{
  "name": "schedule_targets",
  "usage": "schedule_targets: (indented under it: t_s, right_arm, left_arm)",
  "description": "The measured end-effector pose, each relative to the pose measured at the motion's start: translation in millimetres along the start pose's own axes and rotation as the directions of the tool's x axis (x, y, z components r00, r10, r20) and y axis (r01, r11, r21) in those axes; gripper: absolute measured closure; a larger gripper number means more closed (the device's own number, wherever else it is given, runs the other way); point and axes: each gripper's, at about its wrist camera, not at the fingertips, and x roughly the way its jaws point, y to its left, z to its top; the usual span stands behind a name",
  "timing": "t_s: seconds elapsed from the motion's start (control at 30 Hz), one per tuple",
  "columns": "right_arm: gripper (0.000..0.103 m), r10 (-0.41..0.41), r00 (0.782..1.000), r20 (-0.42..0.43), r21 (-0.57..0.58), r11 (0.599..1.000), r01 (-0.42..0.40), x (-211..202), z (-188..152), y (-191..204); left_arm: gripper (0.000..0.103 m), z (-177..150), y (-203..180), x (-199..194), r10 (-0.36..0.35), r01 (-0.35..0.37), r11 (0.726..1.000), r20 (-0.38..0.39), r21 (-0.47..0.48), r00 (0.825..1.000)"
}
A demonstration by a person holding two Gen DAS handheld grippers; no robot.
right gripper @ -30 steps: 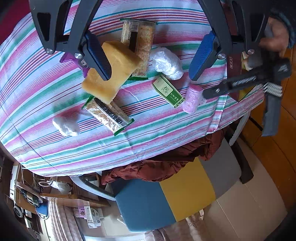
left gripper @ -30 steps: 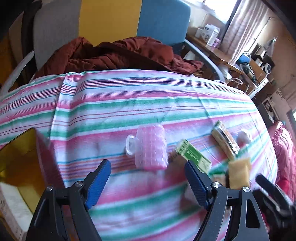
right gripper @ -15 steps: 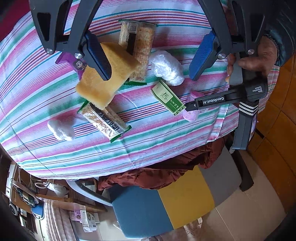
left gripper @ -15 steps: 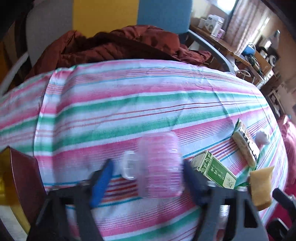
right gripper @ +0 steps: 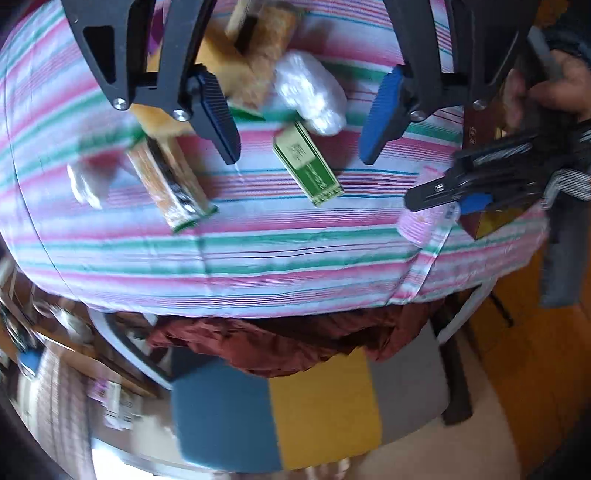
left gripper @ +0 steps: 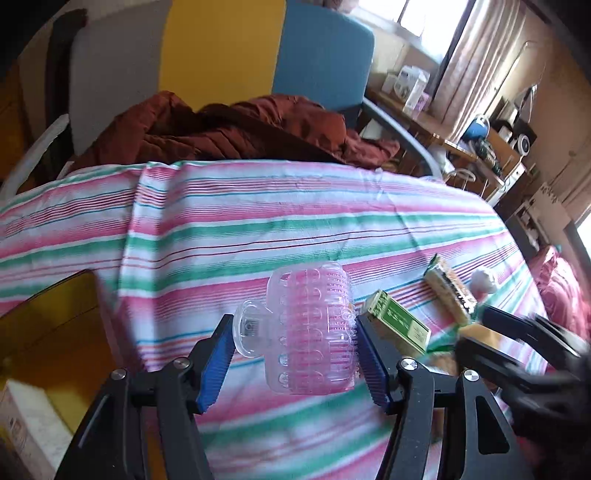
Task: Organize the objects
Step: 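Grasp the pink hair roller with the left tool while the right tool grasps the green box, then drop the pink roller and green box into the gold tray, opening both tools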
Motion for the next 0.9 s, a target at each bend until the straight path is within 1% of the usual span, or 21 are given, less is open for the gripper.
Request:
schedule_targets:
  t_s: [0.07, 0.13, 0.17, 0.2, 0.23, 0.27, 0.33, 0.4, 0.53, 0.63, 0.7, 0.83, 0.9]
  right_arm:
    - [0.038, -0.011, 0.999, -0.052, -0.065, 0.998, 0.008, 24.3, 9.8, 11.6]
    - [0.039, -0.028, 0.995, -0.092, -0.103, 0.994, 0.019, 47.1, 13.3, 17.8]
    - [0.042, -0.033, 0.993, -0.113, -0.117, 0.993, 0.02, 60.3, 14.3, 20.1]
    - [0.059, -0.039, 0.99, -0.137, -0.123, 0.992, 0.022, 70.1, 12.8, 19.6]
    - [0.072, -0.053, 0.987, -0.152, -0.129, 0.991, 0.033, 77.9, 10.5, 19.7]
    - [0.073, -0.065, 0.985, -0.157, -0.14, 0.989, 0.043, 82.0, 7.5, 19.9]
    - [0.073, -0.089, 0.988, -0.126, -0.156, 0.985, 0.069, 77.1, 5.8, 19.4]
    - [0.073, -0.109, 0.993, -0.055, -0.137, 0.985, 0.101, 61.6, 10.9, 15.2]
    - [0.073, -0.091, 0.994, 0.064, -0.082, 0.992, 0.096, 22.7, 20.9, 12.8]
    - [0.073, -0.03, 0.993, 0.11, -0.068, 0.997, 0.038, -2.2, 21.0, 28.3]
    - [0.073, 0.011, 0.992, 0.122, -0.088, 0.996, 0.0, -12.1, 18.0, 48.2]
    - [0.073, 0.109, 0.989, 0.102, -0.143, 0.985, -0.094, -17.7, 5.5, 95.5]
    - [0.073, 0.137, 0.987, 0.084, -0.167, 0.978, -0.122, -16.2, -0.8, 116.7]
  left_arm:
    - [0.039, -5.4, 5.4, -11.0, -0.01, 0.01, 1.0, 0.011, -0.016, 1.0]
    - [0.039, -13.1, 11.9, -23.9, -0.008, 0.009, 1.0, 0.026, -0.03, 1.0]
    - [0.039, -17.3, 15.7, -30.0, -0.005, 0.006, 0.999, 0.032, -0.038, 0.999]
    - [0.039, -19.8, 18.0, -32.8, -0.004, 0.005, 0.999, 0.036, -0.044, 0.999]
    - [0.039, -24.1, 23.7, -39.8, 0.002, 0.0, 0.999, 0.044, -0.054, 0.999]
    - [0.039, -27.1, 28.2, -44.6, 0.008, -0.005, 0.998, 0.05, -0.064, 0.999]
    - [0.039, -32.6, 41.3, -55.5, 0.019, -0.013, 0.995, 0.064, -0.094, 0.998]
    - [0.039, -36.9, 56.4, -65.4, 0.038, -0.028, 0.991, 0.075, -0.128, 0.996]
    - [0.039, -43.9, 84.4, -84.1, 0.077, -0.059, 0.981, 0.098, -0.183, 0.992]
    - [0.039, -49.4, 103.6, -93.8, 0.106, -0.081, 0.972, 0.104, -0.222, 0.989]
    - [0.039, -54.1, 113.1, -100.6, 0.114, -0.085, 0.967, 0.107, -0.242, 0.988]
    - [0.039, -66.3, 121.3, -112.2, 0.128, -0.094, 0.962, 0.119, -0.258, 0.985]
    - [0.039, -70.0, 125.1, -116.4, 0.131, -0.095, 0.959, 0.122, -0.268, 0.984]
